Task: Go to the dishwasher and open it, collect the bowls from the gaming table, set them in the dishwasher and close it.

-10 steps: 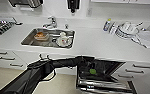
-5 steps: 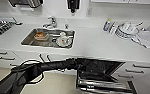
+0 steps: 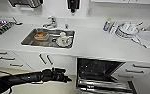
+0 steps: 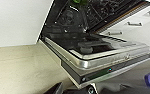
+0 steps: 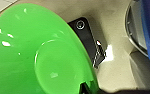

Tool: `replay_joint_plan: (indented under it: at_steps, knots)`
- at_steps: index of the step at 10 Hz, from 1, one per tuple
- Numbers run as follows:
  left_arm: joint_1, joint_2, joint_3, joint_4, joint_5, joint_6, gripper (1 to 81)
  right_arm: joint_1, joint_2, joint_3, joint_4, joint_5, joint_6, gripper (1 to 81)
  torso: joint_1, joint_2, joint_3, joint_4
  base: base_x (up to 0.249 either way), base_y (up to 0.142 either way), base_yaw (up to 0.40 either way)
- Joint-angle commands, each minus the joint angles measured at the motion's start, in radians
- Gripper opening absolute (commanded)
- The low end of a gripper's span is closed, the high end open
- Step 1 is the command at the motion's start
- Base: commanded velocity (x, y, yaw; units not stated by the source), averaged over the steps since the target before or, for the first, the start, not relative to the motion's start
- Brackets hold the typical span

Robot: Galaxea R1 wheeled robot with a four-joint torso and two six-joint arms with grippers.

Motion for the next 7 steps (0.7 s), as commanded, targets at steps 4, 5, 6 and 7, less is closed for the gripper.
replay_joint_plan:
  at_steps: [4, 5, 6, 7]
  knots:
    - [0.545, -0.281, 0.173, 0.317, -0.145, 0.023, 81.1, 0.265, -0.244, 0.287, 0.021, -0.047, 0.026, 1.0, 0.000, 0.000, 0.000, 0.000, 0.000, 0.000, 0.000]
    - [0.630, -0.273, 0.104, 0.349, -0.266, 0.026, 81.1, 0.314, -0.258, 0.313, 0.023, -0.052, 0.038, 1.0, 0.000, 0.000, 0.000, 0.000, 0.000, 0.000, 0.000]
    - [0.695, -0.263, 0.049, 0.362, -0.327, 0.026, 81.1, 0.366, -0.273, 0.329, 0.025, -0.063, 0.051, 1.0, 0.000, 0.000, 0.000, 0.000, 0.000, 0.000, 0.000]
    - [0.755, -0.247, -0.008, 0.373, -0.385, 0.026, 81.1, 0.420, -0.284, 0.347, 0.023, -0.066, 0.072, 1.0, 0.000, 0.000, 0.000, 0.000, 0.000, 0.000, 0.000]
